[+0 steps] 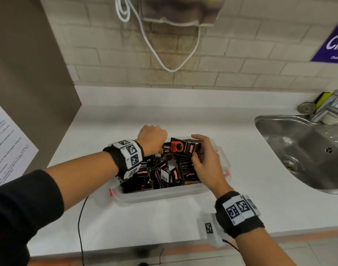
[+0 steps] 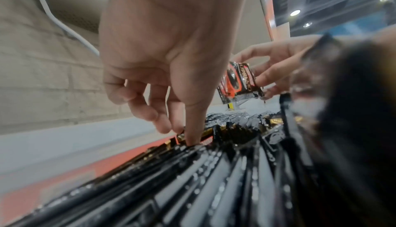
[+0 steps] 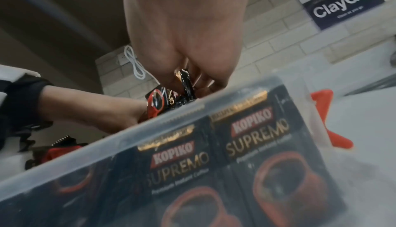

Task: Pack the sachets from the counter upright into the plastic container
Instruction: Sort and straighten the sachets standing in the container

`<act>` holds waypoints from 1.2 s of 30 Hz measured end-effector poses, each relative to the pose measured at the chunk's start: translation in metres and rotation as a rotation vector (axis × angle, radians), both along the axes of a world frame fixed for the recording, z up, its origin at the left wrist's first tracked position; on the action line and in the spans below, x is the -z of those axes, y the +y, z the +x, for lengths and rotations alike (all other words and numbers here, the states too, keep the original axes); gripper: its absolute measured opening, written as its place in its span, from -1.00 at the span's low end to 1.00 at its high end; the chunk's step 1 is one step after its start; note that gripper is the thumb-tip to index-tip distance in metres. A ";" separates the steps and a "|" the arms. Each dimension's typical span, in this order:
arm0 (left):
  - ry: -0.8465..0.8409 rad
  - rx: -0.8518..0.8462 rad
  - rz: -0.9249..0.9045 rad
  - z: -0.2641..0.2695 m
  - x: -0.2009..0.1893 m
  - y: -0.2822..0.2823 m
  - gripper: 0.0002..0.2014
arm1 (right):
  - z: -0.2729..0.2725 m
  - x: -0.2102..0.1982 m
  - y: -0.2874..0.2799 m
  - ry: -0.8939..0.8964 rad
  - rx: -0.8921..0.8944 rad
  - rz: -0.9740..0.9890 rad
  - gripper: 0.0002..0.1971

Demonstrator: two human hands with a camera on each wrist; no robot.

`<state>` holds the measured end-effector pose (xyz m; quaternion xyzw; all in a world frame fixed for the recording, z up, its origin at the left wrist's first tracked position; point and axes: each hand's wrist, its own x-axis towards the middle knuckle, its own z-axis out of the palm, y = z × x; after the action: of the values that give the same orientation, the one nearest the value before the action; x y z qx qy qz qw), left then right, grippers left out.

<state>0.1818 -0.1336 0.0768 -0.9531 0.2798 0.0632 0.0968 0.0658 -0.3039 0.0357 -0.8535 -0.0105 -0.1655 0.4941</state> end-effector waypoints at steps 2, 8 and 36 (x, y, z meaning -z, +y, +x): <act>-0.011 -0.021 -0.056 0.001 -0.003 0.002 -0.64 | 0.004 -0.004 -0.001 0.041 0.013 -0.007 -0.56; 0.085 0.008 -0.256 0.006 -0.011 0.013 -0.85 | 0.021 -0.022 0.000 0.093 -0.079 -0.265 -0.72; 0.184 -0.169 -0.367 -0.003 -0.012 0.008 -0.90 | -0.002 0.007 -0.035 0.169 -0.329 -0.614 -0.21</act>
<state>0.1785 -0.1255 0.0884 -0.9649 0.2136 0.1059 -0.1101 0.0634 -0.3393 0.0283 -0.9596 -0.1562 -0.0014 0.2340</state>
